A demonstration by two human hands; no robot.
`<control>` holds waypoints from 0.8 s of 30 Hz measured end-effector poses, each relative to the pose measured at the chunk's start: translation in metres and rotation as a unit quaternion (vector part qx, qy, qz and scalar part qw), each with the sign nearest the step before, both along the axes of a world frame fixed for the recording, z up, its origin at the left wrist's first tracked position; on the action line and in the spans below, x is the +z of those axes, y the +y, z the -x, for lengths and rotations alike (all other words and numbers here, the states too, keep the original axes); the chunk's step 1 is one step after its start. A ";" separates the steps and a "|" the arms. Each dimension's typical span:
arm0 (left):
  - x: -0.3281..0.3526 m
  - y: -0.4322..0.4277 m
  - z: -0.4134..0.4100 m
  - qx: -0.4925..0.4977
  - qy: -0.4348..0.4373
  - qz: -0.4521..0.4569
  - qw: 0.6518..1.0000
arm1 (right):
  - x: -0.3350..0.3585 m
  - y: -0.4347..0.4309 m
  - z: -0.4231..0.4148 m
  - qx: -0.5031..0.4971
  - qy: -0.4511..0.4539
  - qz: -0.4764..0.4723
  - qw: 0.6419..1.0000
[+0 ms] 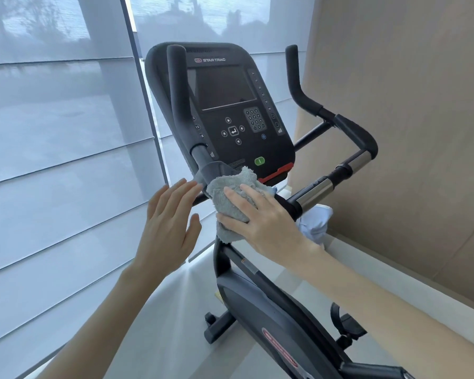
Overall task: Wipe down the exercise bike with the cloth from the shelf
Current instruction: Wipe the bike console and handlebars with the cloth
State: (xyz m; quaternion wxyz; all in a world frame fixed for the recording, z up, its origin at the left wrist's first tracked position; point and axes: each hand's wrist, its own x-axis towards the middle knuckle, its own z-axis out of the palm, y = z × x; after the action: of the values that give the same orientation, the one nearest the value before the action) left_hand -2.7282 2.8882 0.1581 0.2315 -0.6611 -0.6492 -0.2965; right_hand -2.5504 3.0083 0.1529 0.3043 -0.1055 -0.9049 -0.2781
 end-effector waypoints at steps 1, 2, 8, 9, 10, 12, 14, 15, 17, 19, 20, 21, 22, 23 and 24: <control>0.000 0.002 -0.003 -0.004 0.005 0.006 1.000 | -0.004 0.003 -0.006 0.017 0.004 -0.007 1.000; 0.000 0.003 -0.006 -0.009 0.011 0.011 1.000 | -0.008 0.007 -0.013 0.029 0.004 -0.012 1.000; 0.004 0.008 -0.020 -0.039 0.039 0.031 0.998 | -0.020 0.016 -0.064 0.055 0.019 0.068 0.996; 0.005 0.008 -0.021 -0.041 0.044 0.036 0.998 | -0.020 0.014 -0.071 0.065 0.035 0.128 0.989; 0.005 0.009 -0.022 -0.042 0.050 0.041 0.997 | -0.018 0.013 -0.077 0.074 0.066 0.206 0.974; 0.005 0.009 -0.022 -0.042 0.059 0.048 0.996 | -0.006 0.015 -0.086 0.079 0.167 0.369 0.911; 0.005 0.011 -0.022 -0.044 0.057 0.047 0.996 | 0.015 0.021 -0.085 0.090 0.259 0.482 0.832; 0.005 0.011 -0.023 -0.046 0.054 0.044 0.997 | 0.028 0.024 -0.079 0.101 0.281 0.509 0.807; 0.005 0.012 -0.022 -0.054 0.047 0.035 0.997 | 0.052 0.030 -0.054 0.111 0.279 0.543 0.784; 0.004 0.012 -0.021 -0.061 0.037 0.024 0.997 | 0.067 0.035 -0.018 0.093 0.229 0.582 0.775; 0.004 0.012 -0.021 -0.064 0.031 0.018 0.997 | 0.071 0.037 -0.001 0.076 0.185 0.599 0.775; 0.004 0.011 -0.020 -0.065 0.025 0.010 0.998 | 0.072 0.039 0.014 0.059 0.133 0.611 0.778; 0.003 0.010 -0.018 -0.065 0.018 0.002 0.998 | 0.071 0.041 0.026 0.042 0.080 0.615 0.784; 0.003 0.009 -0.016 -0.064 0.011 -0.006 0.998 | 0.068 0.043 0.033 0.021 0.038 0.608 0.793; 0.004 0.008 -0.014 -0.063 0.006 -0.013 0.998 | 0.065 0.045 0.036 0.001 0.013 0.594 0.805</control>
State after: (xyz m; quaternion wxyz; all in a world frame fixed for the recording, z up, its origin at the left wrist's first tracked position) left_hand -2.7138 2.8958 0.1619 0.2248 -0.6996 -0.6010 -0.3143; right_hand -2.5864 3.0532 0.2175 0.1939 -0.2683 -0.8895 0.3149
